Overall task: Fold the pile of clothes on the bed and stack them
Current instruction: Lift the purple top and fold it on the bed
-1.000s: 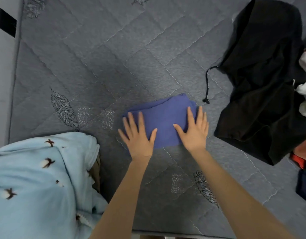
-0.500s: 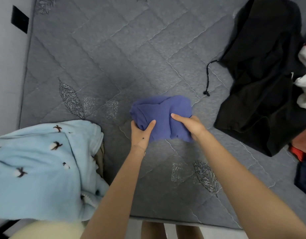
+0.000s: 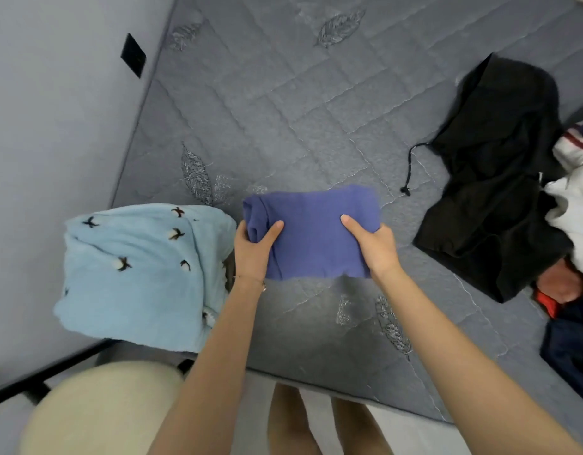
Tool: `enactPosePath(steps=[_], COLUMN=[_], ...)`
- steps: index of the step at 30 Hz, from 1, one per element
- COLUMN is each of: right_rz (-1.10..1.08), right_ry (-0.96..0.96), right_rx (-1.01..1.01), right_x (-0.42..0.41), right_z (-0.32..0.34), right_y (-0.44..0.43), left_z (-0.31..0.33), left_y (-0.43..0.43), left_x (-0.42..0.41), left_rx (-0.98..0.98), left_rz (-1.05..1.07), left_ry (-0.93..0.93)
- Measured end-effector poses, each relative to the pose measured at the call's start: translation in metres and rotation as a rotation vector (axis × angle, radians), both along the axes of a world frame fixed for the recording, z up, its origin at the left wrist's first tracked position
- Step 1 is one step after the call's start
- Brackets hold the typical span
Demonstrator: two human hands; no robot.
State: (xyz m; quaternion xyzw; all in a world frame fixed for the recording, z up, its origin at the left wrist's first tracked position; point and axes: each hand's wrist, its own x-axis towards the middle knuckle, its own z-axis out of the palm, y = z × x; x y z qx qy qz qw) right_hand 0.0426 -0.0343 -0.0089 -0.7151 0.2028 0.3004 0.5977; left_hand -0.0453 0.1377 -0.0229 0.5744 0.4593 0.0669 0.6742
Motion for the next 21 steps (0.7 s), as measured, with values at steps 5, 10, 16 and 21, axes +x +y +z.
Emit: enactPosePath(steps=[5, 10, 16, 21], right_rz=[0.001, -0.026, -0.043, -0.025], right_ry=[-0.025, 0.013, 0.051, 0.109], right_rx=[0.051, 0.132, 0.185, 0.170], right_x=[-0.033, -0.085, -0.152, -0.185], right_z=[0.043, 0.055, 0.058, 0.039], right_y=[0.045, 0.113, 0.194, 0.240], left_z=[0.039, 0.059, 0.073, 0.059], left_y=[0.047, 0.115, 0.203, 0.254], left_x=[-0.032, -0.081, -0.139, -0.165], left_rx=[0.049, 0.099, 0.230, 0.279], left_rz=[0.062, 0.101, 0.027, -0.012], left_ry=[-0.070, -0.081, 0.001, 0.083])
